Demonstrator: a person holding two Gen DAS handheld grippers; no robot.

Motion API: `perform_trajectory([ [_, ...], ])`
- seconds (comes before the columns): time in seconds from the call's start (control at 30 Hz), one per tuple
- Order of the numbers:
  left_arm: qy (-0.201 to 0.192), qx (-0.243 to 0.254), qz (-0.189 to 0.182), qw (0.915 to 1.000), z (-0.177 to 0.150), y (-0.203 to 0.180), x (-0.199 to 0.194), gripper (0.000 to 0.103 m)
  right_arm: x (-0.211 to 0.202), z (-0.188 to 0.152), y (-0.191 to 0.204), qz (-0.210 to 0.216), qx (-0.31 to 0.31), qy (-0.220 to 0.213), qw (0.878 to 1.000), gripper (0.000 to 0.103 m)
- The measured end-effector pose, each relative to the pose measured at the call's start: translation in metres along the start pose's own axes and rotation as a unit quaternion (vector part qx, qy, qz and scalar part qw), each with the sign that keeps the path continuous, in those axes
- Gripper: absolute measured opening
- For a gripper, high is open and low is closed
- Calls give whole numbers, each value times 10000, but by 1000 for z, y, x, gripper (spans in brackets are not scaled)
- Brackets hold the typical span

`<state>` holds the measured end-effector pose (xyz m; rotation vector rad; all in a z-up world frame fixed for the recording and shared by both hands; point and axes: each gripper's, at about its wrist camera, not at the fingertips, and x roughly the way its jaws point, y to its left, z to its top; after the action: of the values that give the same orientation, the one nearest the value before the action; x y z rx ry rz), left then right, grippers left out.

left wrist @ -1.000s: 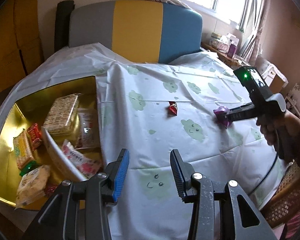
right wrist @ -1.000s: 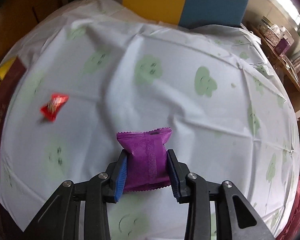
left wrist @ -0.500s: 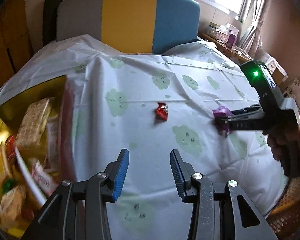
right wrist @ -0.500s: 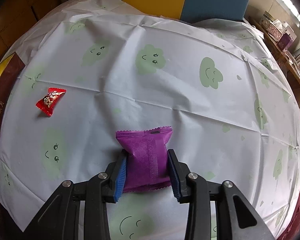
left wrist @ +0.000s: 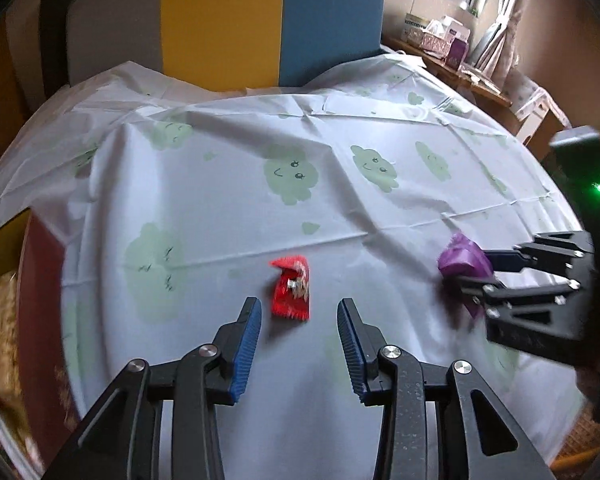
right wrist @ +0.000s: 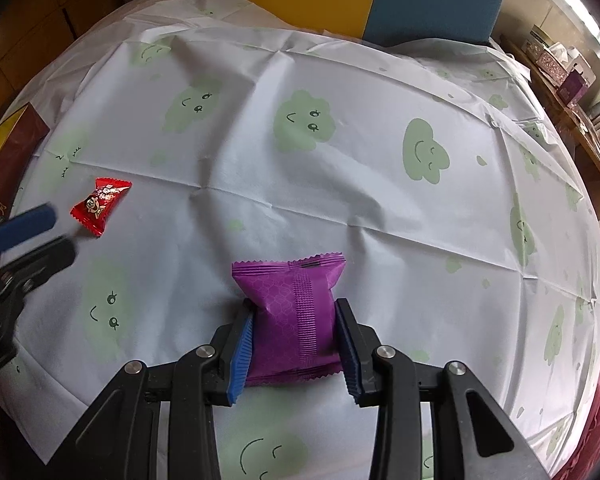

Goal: Organize snacks
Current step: 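Grasp the small red candy with the left gripper while the right gripper holds the purple bag, then carry the small red candy into the gold tray and open the left gripper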

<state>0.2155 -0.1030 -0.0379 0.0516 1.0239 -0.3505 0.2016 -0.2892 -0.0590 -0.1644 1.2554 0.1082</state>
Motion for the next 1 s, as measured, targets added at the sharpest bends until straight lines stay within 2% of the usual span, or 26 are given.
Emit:
perform_trajectory([
  [0.07,79,115,35,9999,5,-5,10,38,0,0,-1,15,6,6,10000,39],
  [0.13,135,155,169,9996,9,-7,20,24,-1,-1,-3,27,-3,3,10000,39],
  [0.23,-41,206,237,9995,9,-8,23,19,-1,-1,-4,30,-29,-12,10000,39],
  [0.3,-153,126,172,9997,-1,-6,16,12,-2,-1,-4,40,-54,-27,10000,39],
  [0.37,-250,169,283,9991,-16,-3,7,12,-2,-1,-4,56,-74,-42,9999,39],
  [0.63,-512,-26,322,9982,-69,3,-36,12,-3,-5,-3,27,-128,-128,9998,39],
  [1.0,-601,-121,397,9973,-104,-2,-62,12,-4,-14,-1,-24,-181,-252,9995,39],
])
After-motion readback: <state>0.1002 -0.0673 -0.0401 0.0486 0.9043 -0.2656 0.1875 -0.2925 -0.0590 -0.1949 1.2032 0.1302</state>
